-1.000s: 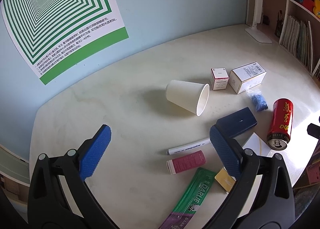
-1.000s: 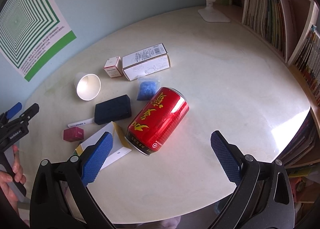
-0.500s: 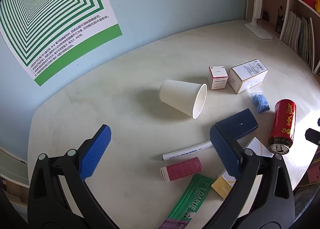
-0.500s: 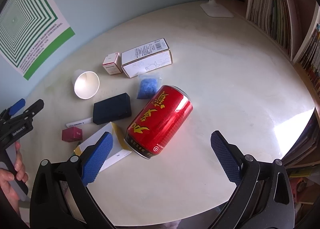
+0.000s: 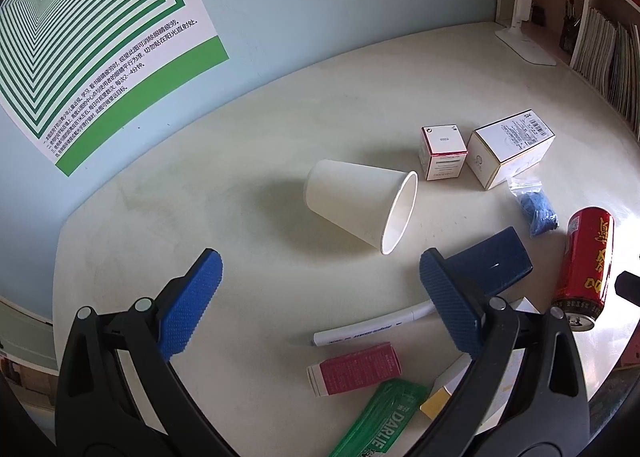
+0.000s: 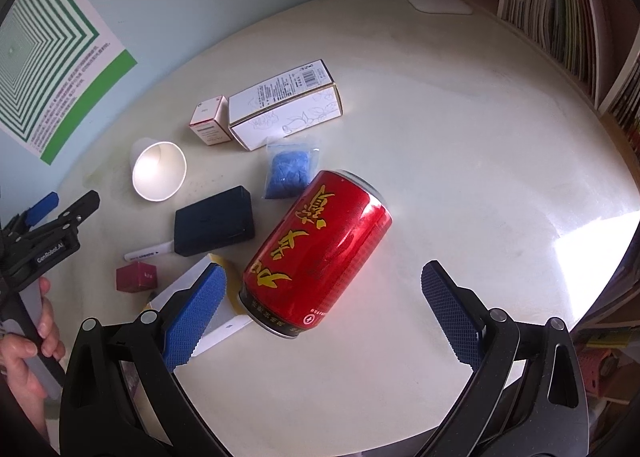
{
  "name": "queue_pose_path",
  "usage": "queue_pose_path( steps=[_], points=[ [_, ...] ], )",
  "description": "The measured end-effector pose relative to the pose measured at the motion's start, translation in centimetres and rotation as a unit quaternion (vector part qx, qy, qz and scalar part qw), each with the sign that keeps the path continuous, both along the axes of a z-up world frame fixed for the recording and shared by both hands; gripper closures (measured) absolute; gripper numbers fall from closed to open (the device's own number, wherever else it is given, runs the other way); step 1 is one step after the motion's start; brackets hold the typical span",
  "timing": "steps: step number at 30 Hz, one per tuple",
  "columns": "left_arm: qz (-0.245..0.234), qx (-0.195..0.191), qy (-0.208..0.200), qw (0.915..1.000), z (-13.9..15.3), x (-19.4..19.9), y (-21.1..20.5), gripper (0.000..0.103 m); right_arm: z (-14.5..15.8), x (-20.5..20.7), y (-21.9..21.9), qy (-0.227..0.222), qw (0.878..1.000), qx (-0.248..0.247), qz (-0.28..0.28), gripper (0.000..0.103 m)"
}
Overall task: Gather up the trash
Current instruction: 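Grasp the white paper cup with the left tool while the right tool grasps the red can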
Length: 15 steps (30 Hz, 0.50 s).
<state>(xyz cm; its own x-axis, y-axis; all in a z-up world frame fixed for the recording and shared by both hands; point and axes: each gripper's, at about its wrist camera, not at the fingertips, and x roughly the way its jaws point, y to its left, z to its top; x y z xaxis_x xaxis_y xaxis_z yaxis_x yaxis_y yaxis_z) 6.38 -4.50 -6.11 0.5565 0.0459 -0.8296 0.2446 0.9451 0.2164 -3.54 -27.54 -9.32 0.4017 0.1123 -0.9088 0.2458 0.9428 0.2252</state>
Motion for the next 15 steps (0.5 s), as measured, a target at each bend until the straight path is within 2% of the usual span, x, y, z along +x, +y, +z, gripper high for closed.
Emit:
queue_pose_path(
  steps=[15],
  points=[
    [0.026, 0.030, 0.038, 0.9985, -4.7, 5.0, -1.6, 0.009, -2.8, 2.5, -1.4, 0.039, 0.999, 0.025, -0.018, 0.006]
  ],
)
